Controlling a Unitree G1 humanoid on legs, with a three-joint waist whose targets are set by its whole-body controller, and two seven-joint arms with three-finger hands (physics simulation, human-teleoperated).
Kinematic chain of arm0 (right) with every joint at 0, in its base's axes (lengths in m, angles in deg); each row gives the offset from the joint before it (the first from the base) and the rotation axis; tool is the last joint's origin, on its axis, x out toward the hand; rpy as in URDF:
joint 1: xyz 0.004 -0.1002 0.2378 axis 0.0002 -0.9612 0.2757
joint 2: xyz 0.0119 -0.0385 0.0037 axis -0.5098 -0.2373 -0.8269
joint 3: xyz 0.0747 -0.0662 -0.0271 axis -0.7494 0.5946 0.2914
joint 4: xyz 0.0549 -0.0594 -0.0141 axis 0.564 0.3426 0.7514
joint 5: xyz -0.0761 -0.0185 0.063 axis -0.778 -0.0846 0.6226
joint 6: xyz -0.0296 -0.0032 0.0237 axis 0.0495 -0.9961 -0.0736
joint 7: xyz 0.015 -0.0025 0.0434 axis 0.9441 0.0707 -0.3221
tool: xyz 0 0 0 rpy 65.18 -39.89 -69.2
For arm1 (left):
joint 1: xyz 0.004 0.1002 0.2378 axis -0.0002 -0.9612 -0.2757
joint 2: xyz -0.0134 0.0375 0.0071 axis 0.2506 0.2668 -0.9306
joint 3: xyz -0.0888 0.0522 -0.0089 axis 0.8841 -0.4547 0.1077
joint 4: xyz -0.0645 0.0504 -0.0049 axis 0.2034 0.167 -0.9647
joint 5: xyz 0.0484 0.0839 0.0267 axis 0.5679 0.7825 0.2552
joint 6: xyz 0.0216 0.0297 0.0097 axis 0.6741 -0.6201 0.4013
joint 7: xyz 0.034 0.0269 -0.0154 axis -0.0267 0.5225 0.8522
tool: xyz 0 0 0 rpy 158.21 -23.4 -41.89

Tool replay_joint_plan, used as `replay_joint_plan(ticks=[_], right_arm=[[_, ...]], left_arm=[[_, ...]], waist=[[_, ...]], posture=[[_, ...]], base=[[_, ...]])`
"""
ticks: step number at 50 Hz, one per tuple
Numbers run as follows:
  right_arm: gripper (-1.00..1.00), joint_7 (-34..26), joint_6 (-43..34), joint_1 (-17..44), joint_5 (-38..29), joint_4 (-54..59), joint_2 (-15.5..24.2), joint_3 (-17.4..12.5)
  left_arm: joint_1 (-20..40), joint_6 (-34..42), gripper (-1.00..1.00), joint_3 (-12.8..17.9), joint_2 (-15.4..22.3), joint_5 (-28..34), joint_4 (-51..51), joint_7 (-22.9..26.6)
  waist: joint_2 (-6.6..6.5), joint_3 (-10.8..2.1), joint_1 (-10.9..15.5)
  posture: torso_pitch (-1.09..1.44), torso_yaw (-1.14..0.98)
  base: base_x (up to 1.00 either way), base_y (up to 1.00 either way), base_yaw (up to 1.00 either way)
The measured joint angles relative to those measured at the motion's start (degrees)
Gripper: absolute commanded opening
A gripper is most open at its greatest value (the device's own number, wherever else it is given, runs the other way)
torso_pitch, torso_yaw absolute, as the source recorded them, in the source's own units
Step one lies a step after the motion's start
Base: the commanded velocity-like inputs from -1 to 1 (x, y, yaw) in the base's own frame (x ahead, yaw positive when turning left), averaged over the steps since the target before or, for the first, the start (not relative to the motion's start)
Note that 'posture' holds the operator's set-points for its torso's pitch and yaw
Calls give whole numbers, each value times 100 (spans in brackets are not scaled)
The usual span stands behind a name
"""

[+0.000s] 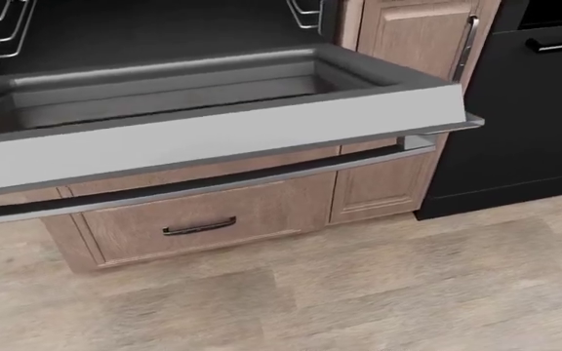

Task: Close the oven door.

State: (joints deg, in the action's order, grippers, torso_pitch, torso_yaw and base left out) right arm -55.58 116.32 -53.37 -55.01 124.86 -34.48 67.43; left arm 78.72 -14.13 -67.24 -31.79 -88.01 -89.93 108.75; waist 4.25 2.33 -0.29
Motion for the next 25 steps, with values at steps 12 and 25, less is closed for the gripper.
replay_joint_plan(ticks=[12, 25], right_arm=[[100, 29, -3, -16, 25, -2, 64, -33], [100, -15, -33, -1, -10, 11, 9, -8]], left_arm=[[22, -11, 100, -26, -42, 10, 26, 36], [38, 5, 100, -1, 15, -38, 21, 8]], waist=[[-527, 3, -70], [-341, 10, 3]], posture=[[0, 0], [0, 0]], base=[[0, 34, 0], [0, 34, 0]])
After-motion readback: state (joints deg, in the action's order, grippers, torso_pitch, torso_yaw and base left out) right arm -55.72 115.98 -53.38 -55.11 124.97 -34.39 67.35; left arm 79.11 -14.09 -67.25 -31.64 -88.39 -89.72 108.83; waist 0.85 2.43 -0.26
